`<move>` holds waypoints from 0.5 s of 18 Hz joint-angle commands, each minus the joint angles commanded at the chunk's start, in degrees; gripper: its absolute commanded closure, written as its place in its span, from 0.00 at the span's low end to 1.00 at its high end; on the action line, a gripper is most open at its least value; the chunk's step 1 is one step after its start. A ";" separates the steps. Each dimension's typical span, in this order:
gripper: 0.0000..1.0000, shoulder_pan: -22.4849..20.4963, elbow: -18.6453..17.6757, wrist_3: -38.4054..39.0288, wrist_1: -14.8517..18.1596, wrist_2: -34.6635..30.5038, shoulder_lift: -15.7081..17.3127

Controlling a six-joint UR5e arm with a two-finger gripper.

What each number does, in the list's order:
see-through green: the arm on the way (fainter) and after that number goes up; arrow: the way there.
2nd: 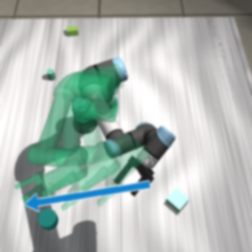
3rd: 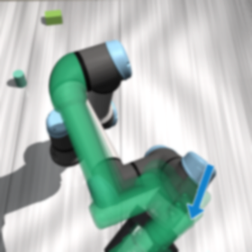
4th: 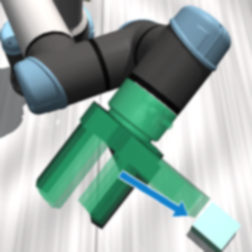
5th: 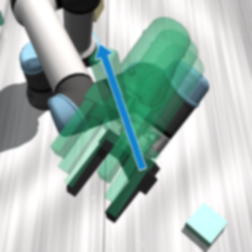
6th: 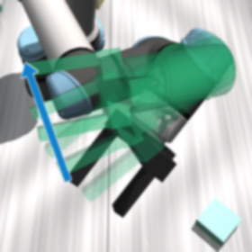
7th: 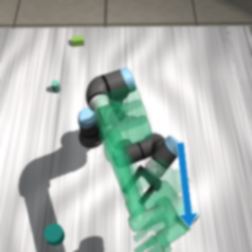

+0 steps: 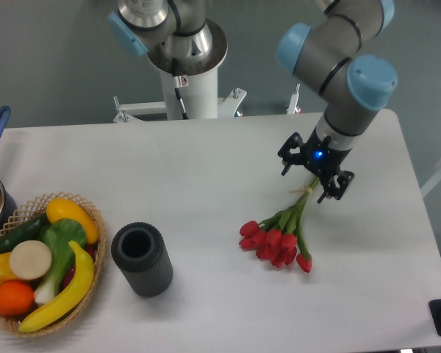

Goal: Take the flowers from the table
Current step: 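Lower the gripper down around the tulip stems near the tie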

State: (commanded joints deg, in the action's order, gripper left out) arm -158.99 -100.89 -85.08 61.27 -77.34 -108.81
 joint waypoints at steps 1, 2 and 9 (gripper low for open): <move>0.00 -0.09 -0.09 0.00 -0.10 0.00 0.00; 0.00 -0.18 -0.09 0.17 -0.10 0.00 -0.17; 0.00 -0.09 -0.62 2.81 -4.48 -0.09 -2.55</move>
State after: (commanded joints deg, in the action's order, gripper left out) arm -159.08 -101.51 -82.27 56.79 -77.43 -111.35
